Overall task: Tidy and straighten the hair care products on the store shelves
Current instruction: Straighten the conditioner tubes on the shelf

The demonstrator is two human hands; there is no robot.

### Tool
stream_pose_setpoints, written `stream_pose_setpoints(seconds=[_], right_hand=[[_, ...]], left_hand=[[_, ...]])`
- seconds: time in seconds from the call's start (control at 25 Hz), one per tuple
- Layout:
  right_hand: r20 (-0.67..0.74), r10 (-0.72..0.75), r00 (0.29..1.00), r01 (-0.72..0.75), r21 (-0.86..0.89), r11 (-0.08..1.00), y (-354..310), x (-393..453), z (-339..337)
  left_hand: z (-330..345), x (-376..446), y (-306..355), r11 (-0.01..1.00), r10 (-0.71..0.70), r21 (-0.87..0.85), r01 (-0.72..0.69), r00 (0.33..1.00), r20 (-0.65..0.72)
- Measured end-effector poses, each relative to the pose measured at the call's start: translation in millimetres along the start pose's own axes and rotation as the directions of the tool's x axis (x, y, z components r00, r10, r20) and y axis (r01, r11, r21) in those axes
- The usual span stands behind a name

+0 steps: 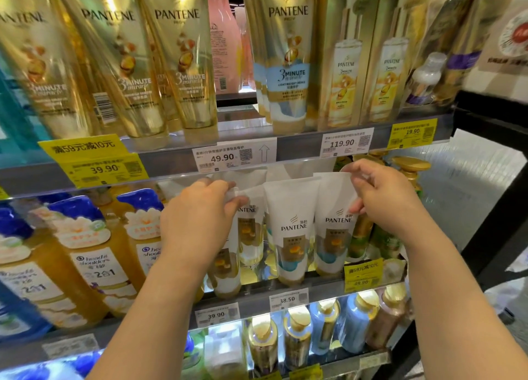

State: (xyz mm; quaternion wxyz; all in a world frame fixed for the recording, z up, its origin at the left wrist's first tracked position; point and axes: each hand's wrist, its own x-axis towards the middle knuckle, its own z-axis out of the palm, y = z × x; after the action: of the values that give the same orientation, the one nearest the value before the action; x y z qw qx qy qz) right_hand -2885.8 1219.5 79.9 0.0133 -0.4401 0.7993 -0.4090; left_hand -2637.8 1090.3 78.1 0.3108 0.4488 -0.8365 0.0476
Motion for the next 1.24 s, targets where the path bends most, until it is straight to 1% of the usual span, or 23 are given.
stream_pose_setpoints(seconds=[0.16,0.24,0.32,0.36,0.44,0.48,0.52,0.56,0.64,0.68,0.76,0.92,1.04,1.16,1.24], right_hand=[[0.011,-0.006,1.000,0.006,0.006,1.000,2.9,-0.7,-1.9],[-0.027,-0.042,0.999,0.042,-0.014,0.999,5.9,-4.7,1.8],[-0.115,-0.101,0.988,0.098,-0.025,0.995,5.9,-8.4,3.6],[-0.181,-0.128,0.975,0.124,-0.032,0.992,4.4,-10.7,3.7],[-0.334,-0.199,0.921,0.200,-0.031,0.979,-4.9,-19.0,6.1],[-0.376,-0.254,0.891,0.269,-0.014,0.963,-12.8,-24.6,10.6],[-0.367,-0.320,0.873,0.349,0.011,0.937,-22.4,-31.0,17.6],[-0.307,-0.389,0.868,0.420,0.039,0.907,-33.9,-37.3,27.1],[-0.129,-0.488,0.863,0.499,0.073,0.863,-57.0,-46.1,48.9],[-0.058,-0.506,0.860,0.509,0.065,0.858,-65.8,-47.1,59.2],[0.012,-0.492,0.871,0.491,0.018,0.871,-79.1,-45.5,74.1],[0.000,-0.452,0.892,0.450,-0.090,0.889,-90.9,-41.0,92.5],[0.078,-0.319,0.945,0.328,-0.172,0.929,-99.2,-34.3,104.2],[0.074,-0.281,0.957,0.290,-0.225,0.930,-106.1,-25.5,109.7],[0.057,-0.275,0.960,0.280,-0.257,0.925,-108.6,-20.4,110.2]], left_hand=[[-0.6,-0.2,2.5,1.000,0.015,-0.004,-0.015,1.000,0.010],[-1.3,0.4,1.9,1.000,0.019,-0.007,-0.019,1.000,0.015],[-2.6,1.5,-1.1,1.000,0.014,-0.008,-0.013,1.000,0.022],[-3.6,1.8,-3.0,1.000,0.010,-0.003,-0.010,1.000,0.023],[-5.4,1.6,-6.8,0.999,0.006,0.032,-0.007,1.000,0.026],[-5.9,1.5,-8.4,0.998,0.005,0.056,-0.007,0.999,0.033],[-6.4,1.6,-9.6,0.997,-0.001,0.076,-0.003,0.999,0.046],[-7.2,2.2,-10.5,0.996,-0.009,0.088,0.004,0.998,0.058],[-9.1,3.5,-11.4,0.995,-0.023,0.102,0.016,0.997,0.073],[-9.5,3.7,-11.2,0.994,-0.030,0.107,0.022,0.997,0.076],[-9.0,3.5,-10.8,0.993,-0.047,0.112,0.039,0.996,0.069],[-7.1,4.2,-10.9,0.994,-0.065,0.089,0.058,0.995,0.070],[-5.5,4.5,-13.3,0.997,-0.042,0.070,0.037,0.997,0.063],[-4.4,5.8,-16.5,0.998,-0.042,0.049,0.039,0.997,0.065],[-3.5,8.7,-18.1,0.998,-0.051,0.026,0.049,0.994,0.091]])
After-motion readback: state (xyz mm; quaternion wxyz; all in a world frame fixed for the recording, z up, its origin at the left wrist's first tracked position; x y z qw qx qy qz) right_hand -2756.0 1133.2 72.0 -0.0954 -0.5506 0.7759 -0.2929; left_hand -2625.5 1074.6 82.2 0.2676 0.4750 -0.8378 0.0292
